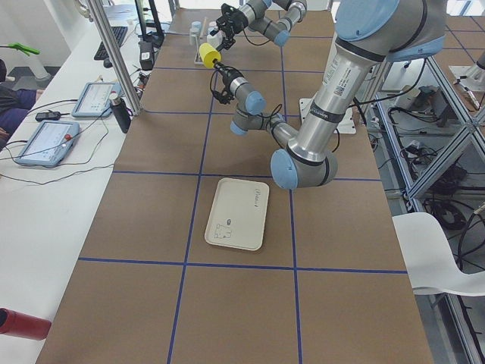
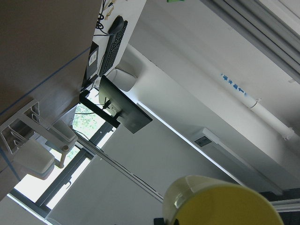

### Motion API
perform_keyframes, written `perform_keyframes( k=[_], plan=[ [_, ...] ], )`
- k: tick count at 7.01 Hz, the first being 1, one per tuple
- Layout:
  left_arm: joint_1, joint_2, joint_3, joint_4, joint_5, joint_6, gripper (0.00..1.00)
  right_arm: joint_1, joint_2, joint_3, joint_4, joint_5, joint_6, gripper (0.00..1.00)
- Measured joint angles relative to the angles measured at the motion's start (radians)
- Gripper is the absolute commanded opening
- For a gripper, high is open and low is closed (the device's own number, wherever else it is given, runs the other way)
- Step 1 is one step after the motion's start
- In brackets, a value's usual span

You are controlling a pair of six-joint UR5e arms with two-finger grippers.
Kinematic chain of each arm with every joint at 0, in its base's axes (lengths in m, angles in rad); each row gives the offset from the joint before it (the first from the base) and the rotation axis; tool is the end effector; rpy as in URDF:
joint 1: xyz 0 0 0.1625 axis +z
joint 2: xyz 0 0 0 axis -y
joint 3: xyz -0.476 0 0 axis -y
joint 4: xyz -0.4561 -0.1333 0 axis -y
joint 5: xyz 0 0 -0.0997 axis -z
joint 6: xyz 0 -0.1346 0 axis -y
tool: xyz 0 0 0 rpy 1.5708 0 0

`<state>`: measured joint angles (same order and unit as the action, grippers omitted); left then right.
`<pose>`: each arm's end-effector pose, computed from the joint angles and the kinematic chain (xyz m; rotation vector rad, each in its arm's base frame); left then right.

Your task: Transfer IKEA cup to right arm and place on rack

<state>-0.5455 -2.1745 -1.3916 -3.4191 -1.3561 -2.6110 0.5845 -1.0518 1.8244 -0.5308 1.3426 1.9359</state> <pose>0.5331 -0.5130 0.2055 -0.4887 2.4433 -1.0107 -0.4652 -0.5041 0.1293 0.3752 -1.8583 0.8686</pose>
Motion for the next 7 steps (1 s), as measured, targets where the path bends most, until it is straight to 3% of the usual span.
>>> perform_keyframes(
  k=[7],
  plan=[
    [0.064, -0.053, 0.001, 0.005, 0.040, 0.000, 0.00, -0.004, 0.005, -0.003, -0.001, -0.006, 0.000, 1.00]
  ],
)
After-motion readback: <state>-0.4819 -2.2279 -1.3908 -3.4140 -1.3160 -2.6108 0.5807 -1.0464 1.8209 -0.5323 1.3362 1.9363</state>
